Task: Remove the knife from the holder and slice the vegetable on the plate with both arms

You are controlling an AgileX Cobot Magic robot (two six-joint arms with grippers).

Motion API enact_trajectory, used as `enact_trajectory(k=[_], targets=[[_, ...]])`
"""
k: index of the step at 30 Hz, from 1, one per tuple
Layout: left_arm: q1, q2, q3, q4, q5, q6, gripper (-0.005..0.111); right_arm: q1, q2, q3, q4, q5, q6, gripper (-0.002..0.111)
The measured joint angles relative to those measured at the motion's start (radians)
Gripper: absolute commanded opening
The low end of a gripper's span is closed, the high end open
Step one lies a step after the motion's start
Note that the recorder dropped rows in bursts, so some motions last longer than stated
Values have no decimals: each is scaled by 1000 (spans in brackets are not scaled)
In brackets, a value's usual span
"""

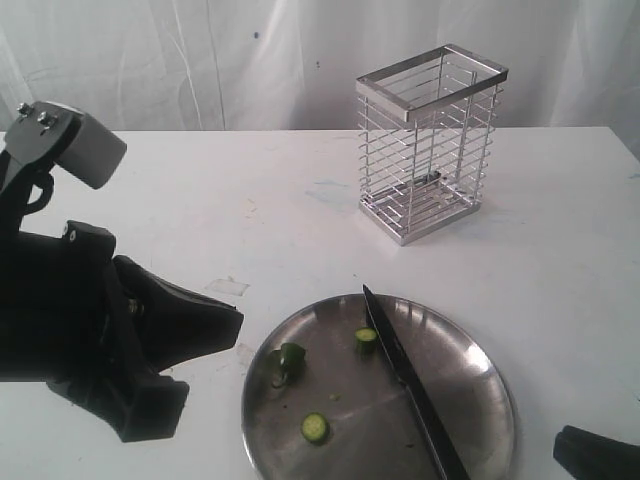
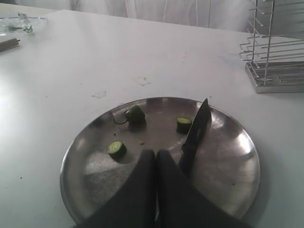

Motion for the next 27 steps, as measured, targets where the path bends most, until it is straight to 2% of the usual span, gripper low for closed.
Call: enact_trajectory(k=[18, 22, 27], targets=[[0, -2, 18, 0, -20, 0, 0, 0, 0, 0, 11, 13, 2, 0], [0, -60, 83, 41, -36, 0, 0, 0, 0, 0, 11, 13, 2, 0], [0, -236, 221, 134, -43, 0, 0, -2, 0, 0, 11, 13, 2, 0]])
